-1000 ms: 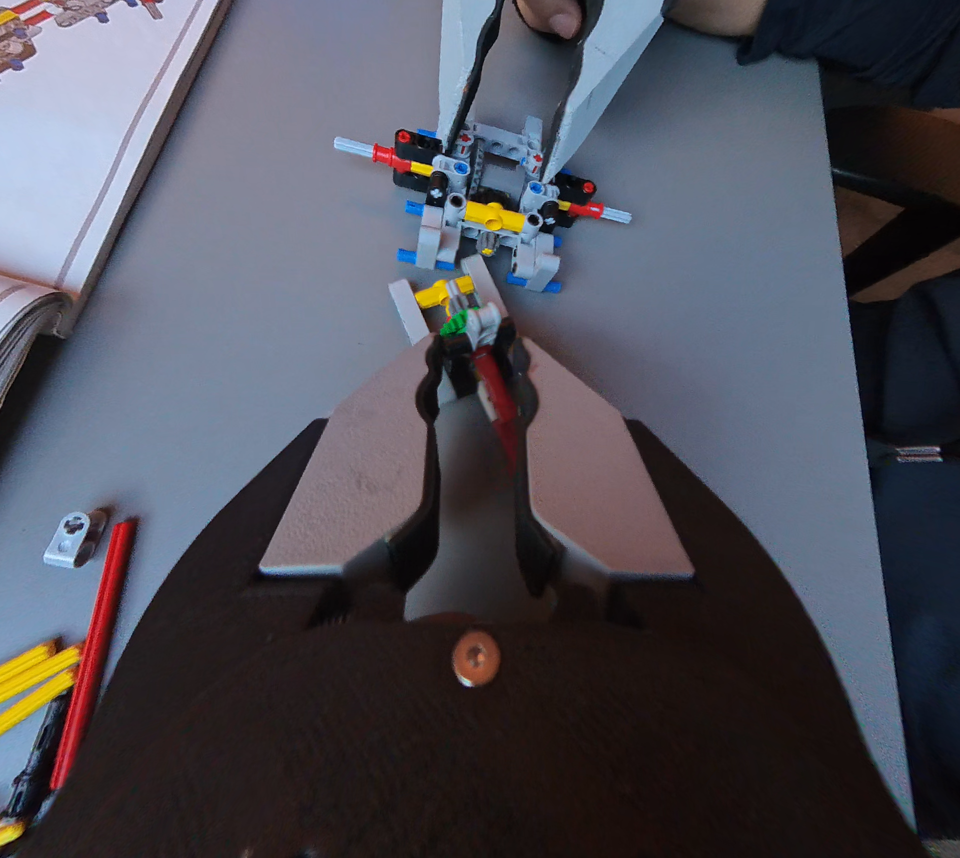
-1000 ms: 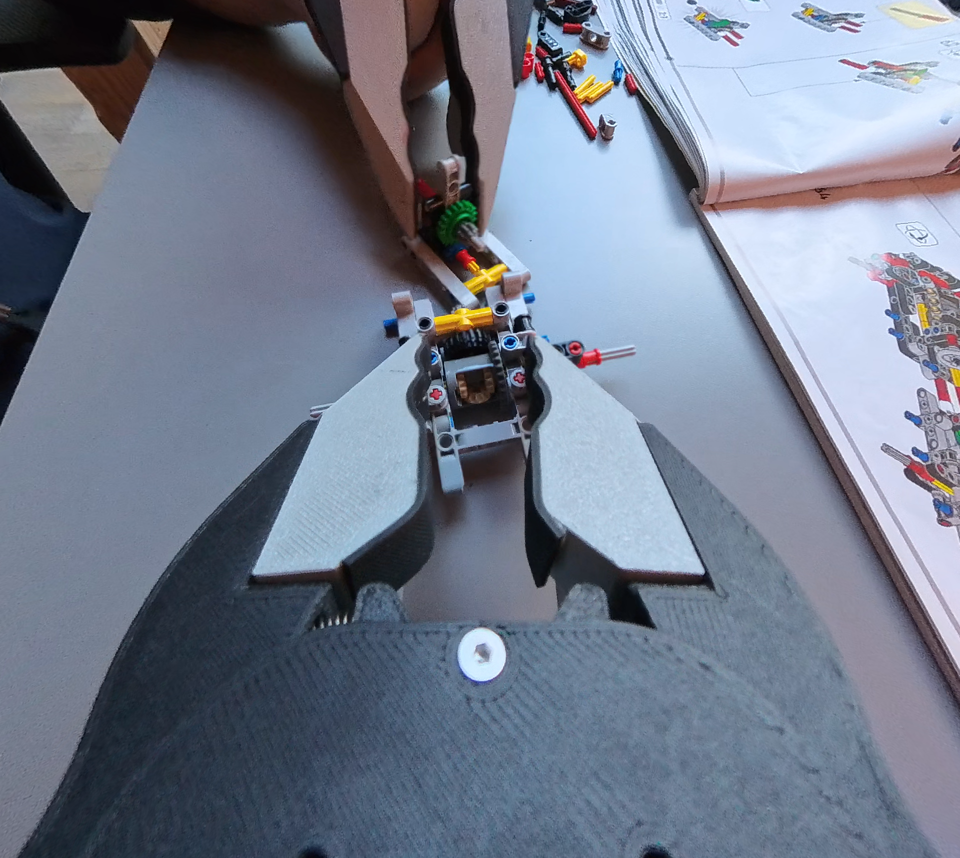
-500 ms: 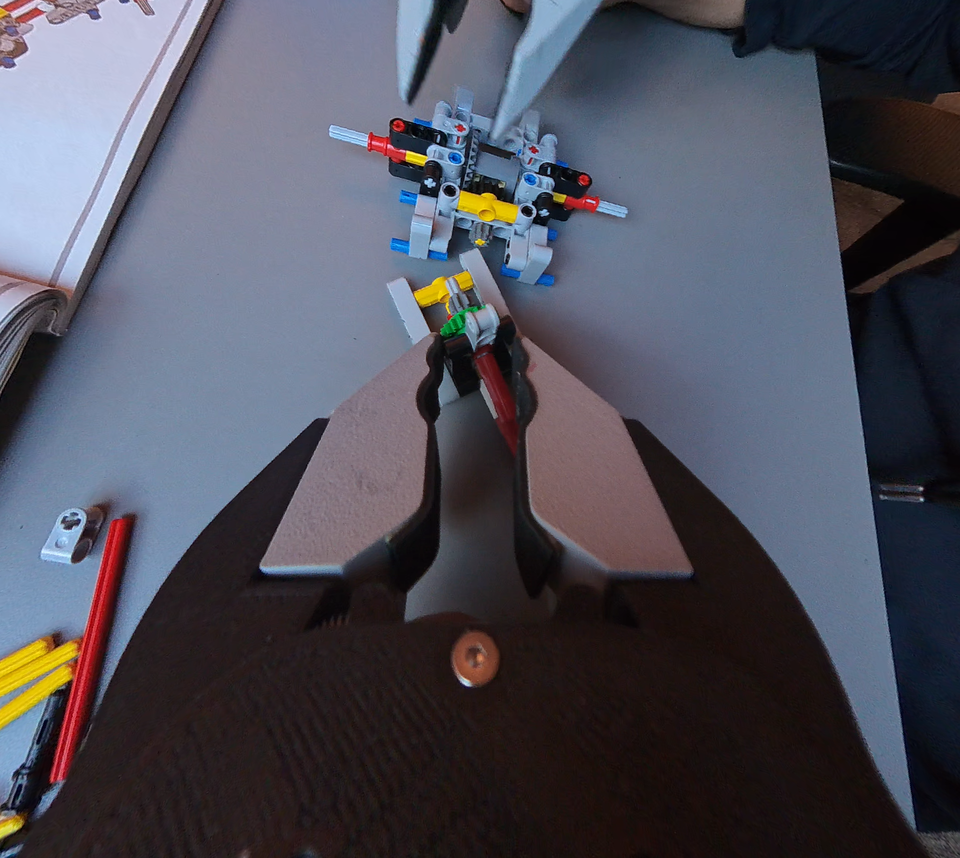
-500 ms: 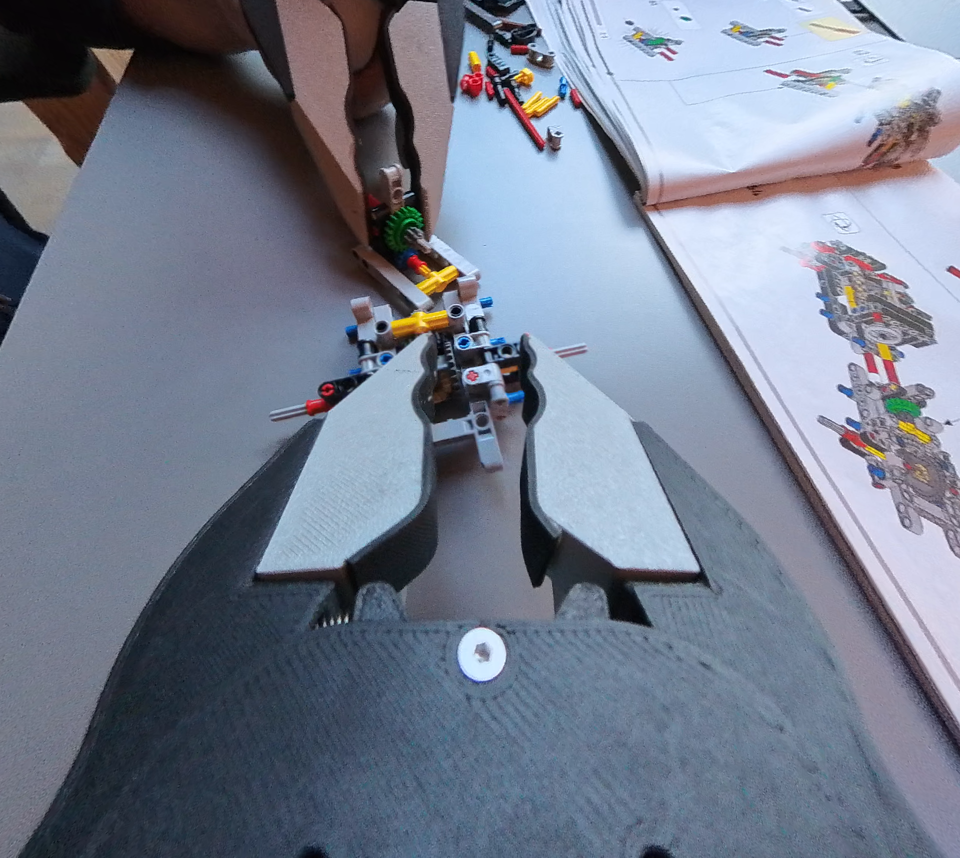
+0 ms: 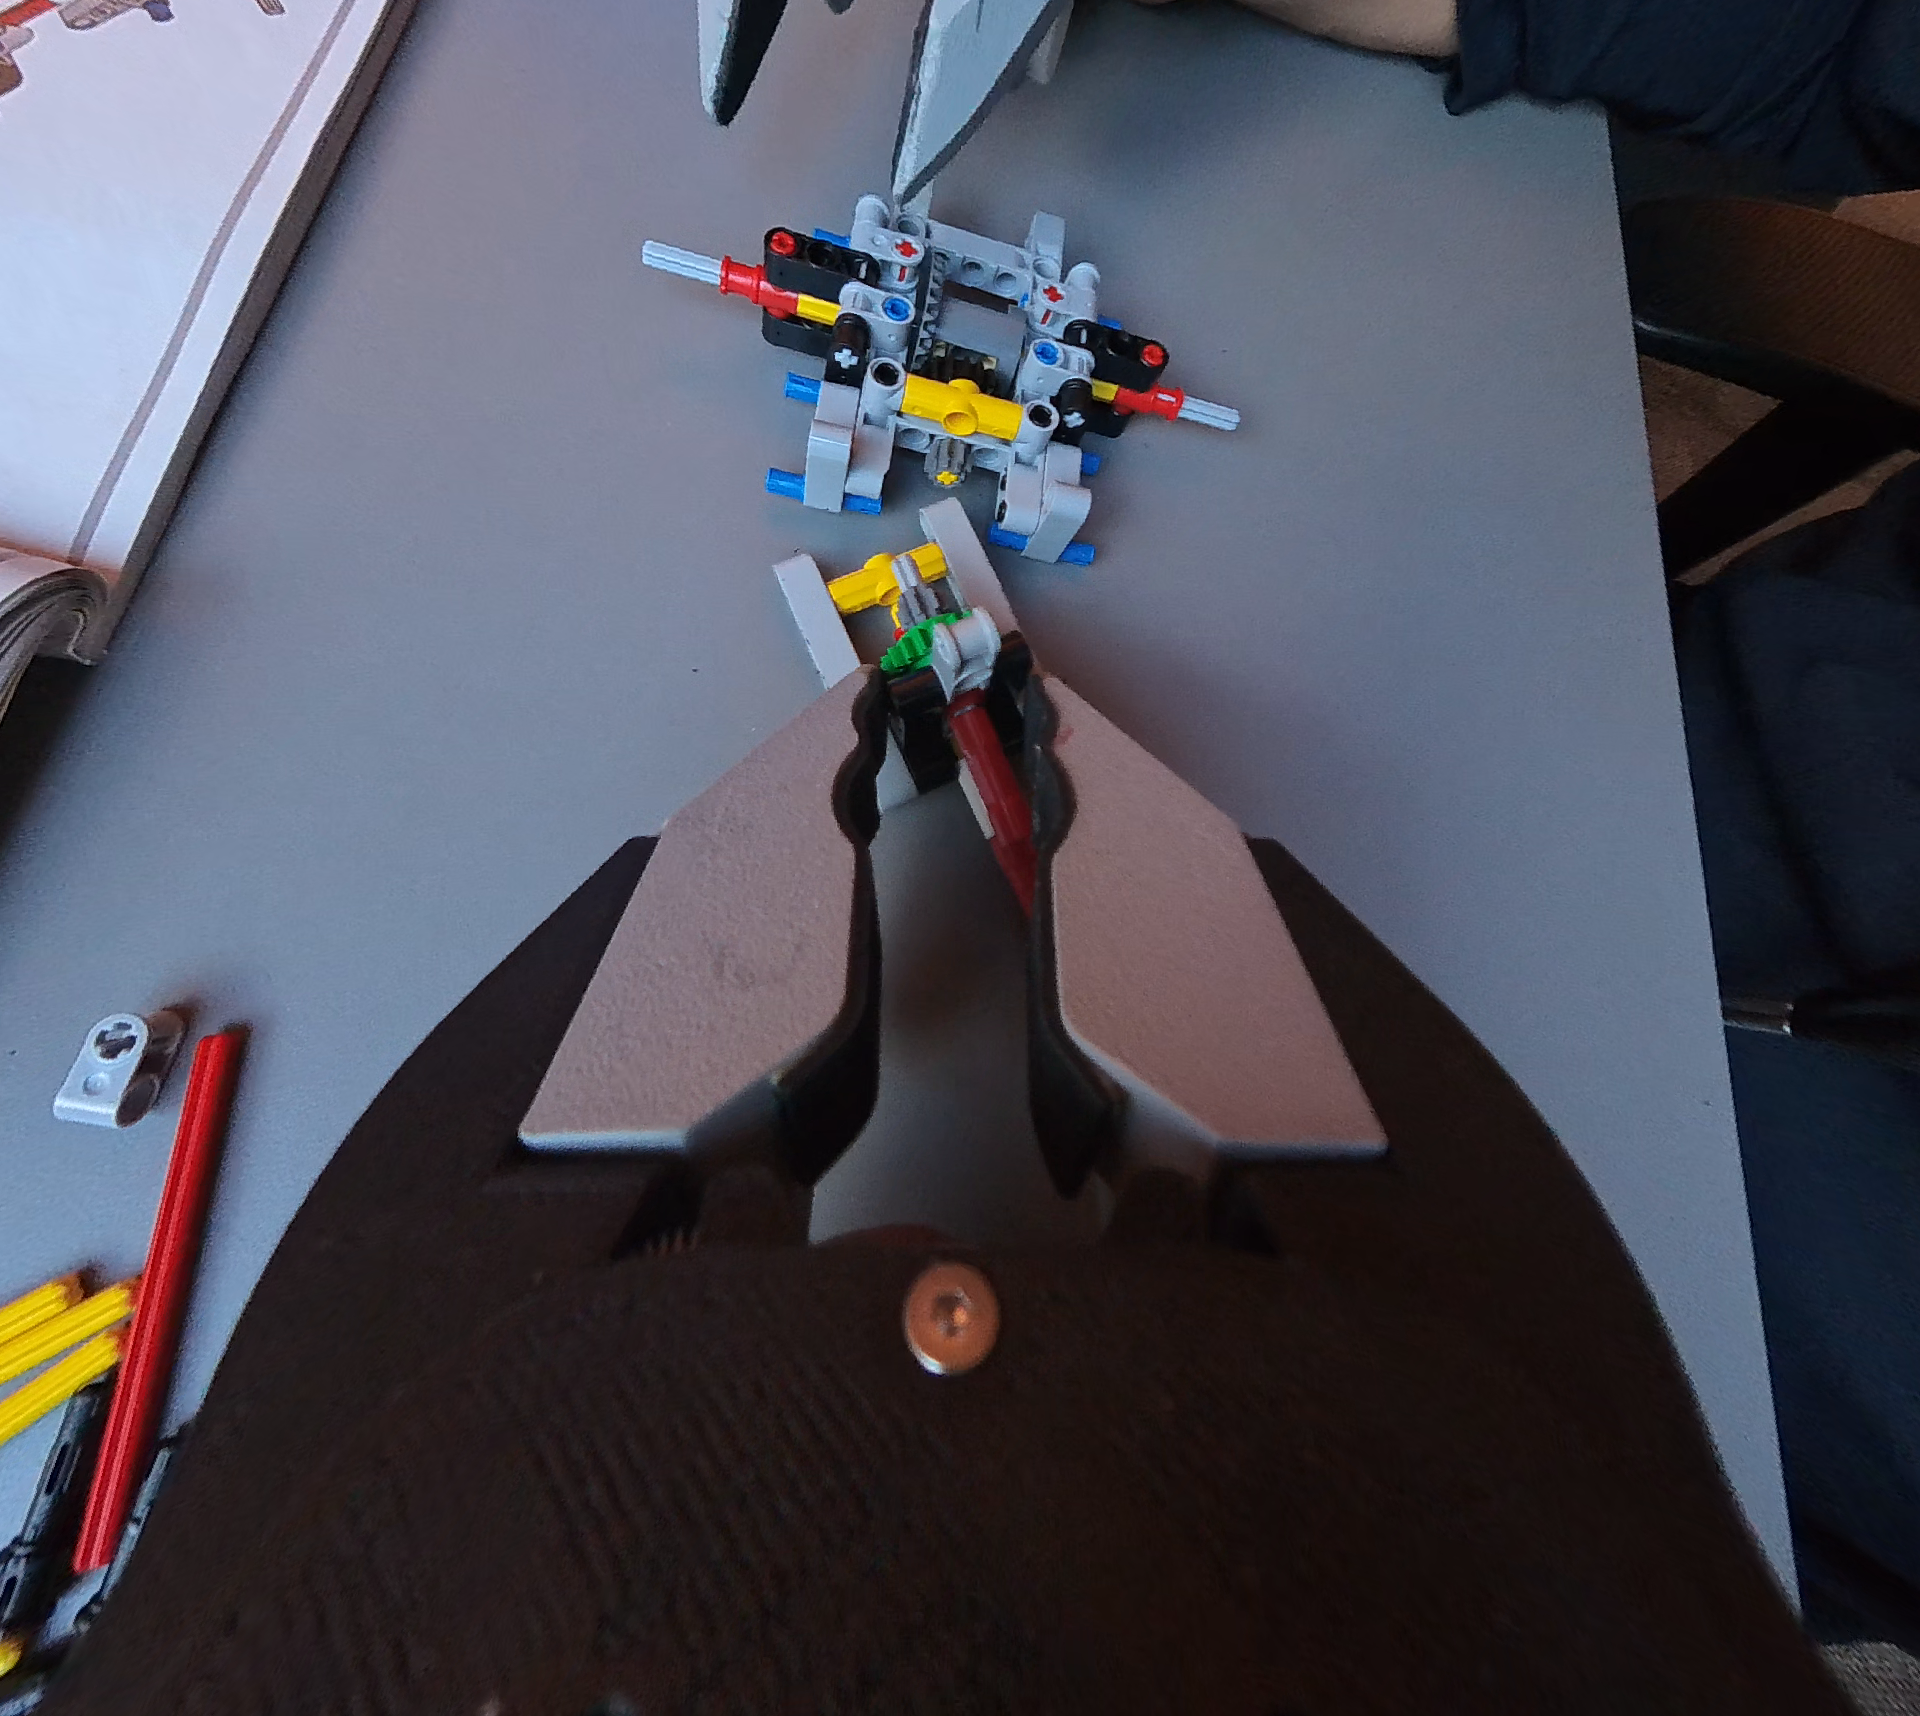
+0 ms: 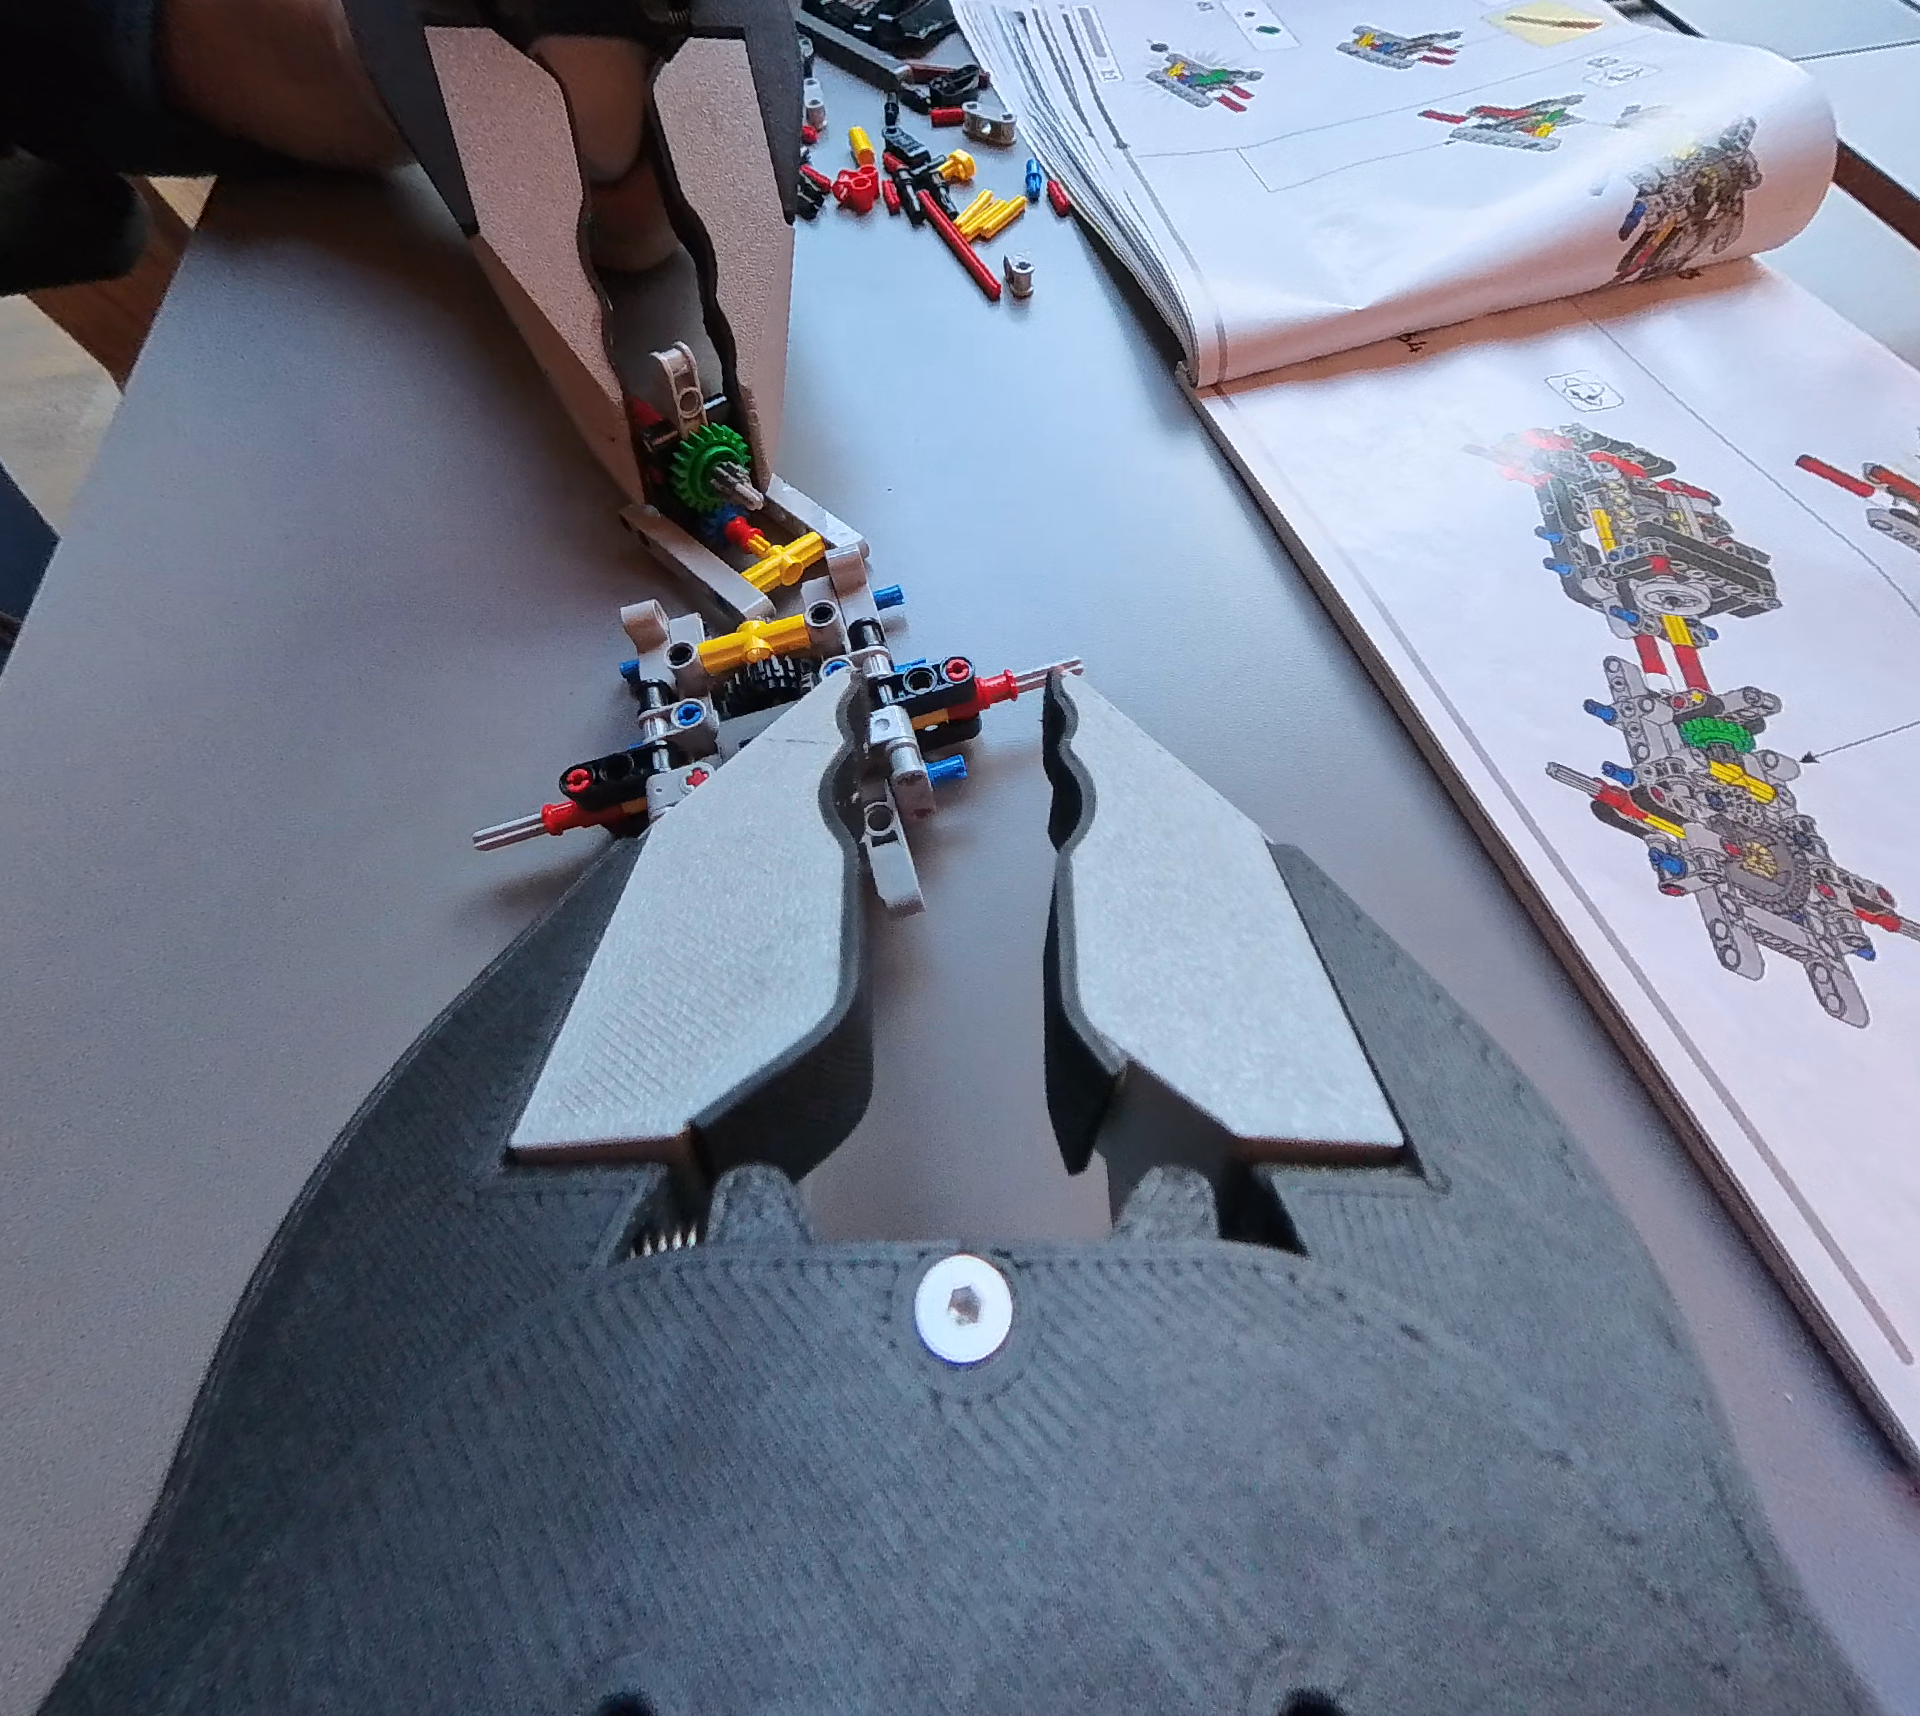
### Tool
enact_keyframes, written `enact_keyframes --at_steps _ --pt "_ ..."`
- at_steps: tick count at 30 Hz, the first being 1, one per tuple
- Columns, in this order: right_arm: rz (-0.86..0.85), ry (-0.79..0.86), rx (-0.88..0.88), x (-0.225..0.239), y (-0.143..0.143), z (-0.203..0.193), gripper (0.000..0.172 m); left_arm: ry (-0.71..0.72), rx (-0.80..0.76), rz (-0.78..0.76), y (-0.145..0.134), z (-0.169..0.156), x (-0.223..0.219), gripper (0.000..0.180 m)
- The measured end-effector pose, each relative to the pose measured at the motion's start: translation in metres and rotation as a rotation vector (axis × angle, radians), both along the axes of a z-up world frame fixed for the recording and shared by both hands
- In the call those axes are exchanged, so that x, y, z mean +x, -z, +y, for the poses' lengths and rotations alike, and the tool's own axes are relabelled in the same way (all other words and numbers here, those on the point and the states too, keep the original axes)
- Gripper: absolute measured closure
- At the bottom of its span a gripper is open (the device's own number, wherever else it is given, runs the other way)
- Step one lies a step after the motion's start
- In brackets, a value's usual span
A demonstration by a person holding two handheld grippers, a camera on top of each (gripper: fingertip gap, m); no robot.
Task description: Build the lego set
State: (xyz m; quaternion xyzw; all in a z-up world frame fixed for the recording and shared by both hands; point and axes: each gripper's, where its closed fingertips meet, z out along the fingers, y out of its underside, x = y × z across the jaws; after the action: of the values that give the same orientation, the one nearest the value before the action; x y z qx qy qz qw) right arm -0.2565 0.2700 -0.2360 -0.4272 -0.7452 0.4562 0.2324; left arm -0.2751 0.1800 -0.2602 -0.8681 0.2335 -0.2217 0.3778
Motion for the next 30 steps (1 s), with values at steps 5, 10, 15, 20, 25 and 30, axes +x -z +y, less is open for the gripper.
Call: enact_keyframes --at_steps 5,10,15,20,25,30 --pt "-0.002 -0.003 -0.001 0.0 0.0 0.0 0.141 0.001 -0.005 -0.01 0.0 0.0 0.0 0.159" --pt "-0.006 -0.002 0.005 0.0 0.001 0.0 0.141 0.001 -0.006 -0.011 0.0 0.0 0.0 0.158" --pt "-0.009 0.003 0.005 0.0 0.001 0.001 0.141 0.002 -0.004 -0.008 0.0 0.0 0.0 0.158" --pt "-0.014 0.002 0.0 0.0 0.002 0.001 0.14 0.024 -0.023 -0.044 -0.001 -0.003 0.002 0.159" --pt "-0.028 -0.026 0.011 0.002 0.004 -0.004 0.14 0.035 -0.094 -0.205 -0.008 -0.006 -0.001 0.159" --pt "-0.049 -0.079 -0.013 0.009 0.005 -0.015 0.136 0.049 -0.194 -0.37 -0.012 -0.012 -0.005 0.159"
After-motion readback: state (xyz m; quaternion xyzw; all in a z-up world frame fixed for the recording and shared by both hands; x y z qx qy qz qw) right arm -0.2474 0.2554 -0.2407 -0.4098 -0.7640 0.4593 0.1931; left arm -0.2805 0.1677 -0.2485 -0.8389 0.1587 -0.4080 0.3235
